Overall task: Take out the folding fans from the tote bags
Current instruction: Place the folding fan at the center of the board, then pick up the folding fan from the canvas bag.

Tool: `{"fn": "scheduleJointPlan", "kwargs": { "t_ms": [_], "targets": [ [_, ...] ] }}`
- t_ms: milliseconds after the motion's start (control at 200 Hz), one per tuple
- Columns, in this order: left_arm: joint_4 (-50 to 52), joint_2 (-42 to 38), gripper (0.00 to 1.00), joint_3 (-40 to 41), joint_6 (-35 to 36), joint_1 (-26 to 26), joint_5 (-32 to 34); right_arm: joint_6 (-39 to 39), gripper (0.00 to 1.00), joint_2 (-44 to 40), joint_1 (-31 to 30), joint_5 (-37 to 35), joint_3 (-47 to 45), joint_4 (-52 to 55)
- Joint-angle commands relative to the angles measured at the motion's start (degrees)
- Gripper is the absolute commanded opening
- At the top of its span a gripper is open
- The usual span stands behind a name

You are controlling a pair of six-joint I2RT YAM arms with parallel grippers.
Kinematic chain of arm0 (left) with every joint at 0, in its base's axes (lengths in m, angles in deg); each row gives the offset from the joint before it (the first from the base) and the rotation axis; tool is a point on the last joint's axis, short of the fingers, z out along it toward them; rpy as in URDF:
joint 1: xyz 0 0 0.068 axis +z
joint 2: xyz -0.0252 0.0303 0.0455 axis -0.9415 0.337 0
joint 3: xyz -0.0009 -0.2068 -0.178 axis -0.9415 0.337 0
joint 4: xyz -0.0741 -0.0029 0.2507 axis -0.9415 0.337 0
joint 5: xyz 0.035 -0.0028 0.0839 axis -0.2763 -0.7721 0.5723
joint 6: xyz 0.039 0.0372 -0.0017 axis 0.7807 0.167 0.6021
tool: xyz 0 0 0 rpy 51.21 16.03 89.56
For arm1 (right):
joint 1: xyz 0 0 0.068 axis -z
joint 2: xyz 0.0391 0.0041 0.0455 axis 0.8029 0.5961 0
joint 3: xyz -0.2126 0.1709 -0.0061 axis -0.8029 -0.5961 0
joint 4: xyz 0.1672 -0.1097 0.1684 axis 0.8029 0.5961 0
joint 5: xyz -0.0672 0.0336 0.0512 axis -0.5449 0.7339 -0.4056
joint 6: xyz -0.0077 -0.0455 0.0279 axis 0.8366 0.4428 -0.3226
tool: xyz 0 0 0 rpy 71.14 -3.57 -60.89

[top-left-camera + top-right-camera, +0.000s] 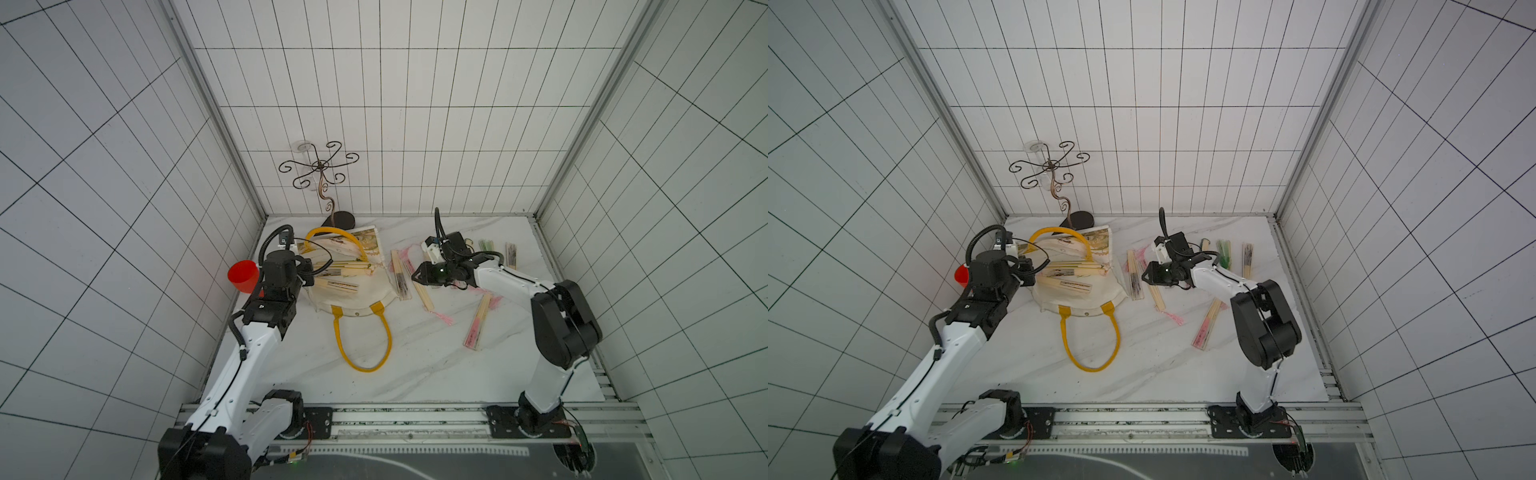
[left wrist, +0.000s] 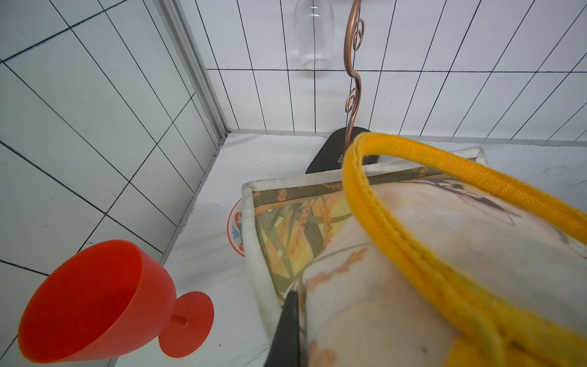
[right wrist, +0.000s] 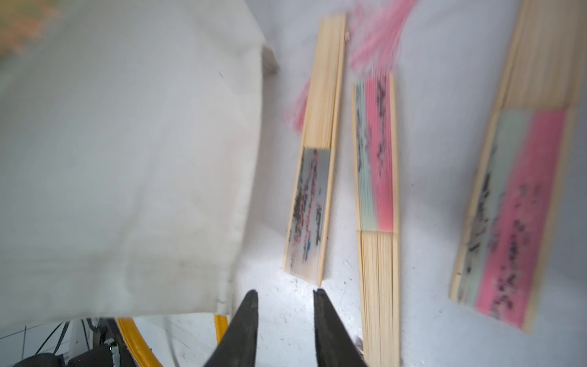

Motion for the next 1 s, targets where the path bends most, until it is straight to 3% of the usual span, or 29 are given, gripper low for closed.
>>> {"fn": "scheduleJointPlan", "kwargs": {
  "t_ms": [0, 170, 445, 995],
  "targets": [
    [-3.7, -0.9, 0.00, -1.5, 0.2, 0.3, -1.1, 4.4, 0.31, -7.8, -5.1, -7.8, -6.5, -3.7],
    [-3.6, -0.6, 0.00, -1.6, 0.2, 0.3, -1.6, 11.3, 0.31, -16.1, -17.3, -24.0, -10.1, -5.5],
    [-3.5, -0.4, 0.00, -1.6, 0.2, 0.3, -1.6, 21.5, 0.36, -16.6, -35.4, -38.1, -11.3, -10.2],
    [-3.3, -0.9, 0.00, -1.4, 0.4, 0.3, -2.5, 26.1, 0.38, 9.6, -34.1, -37.9, 5.7, -7.7]
  ]
}}
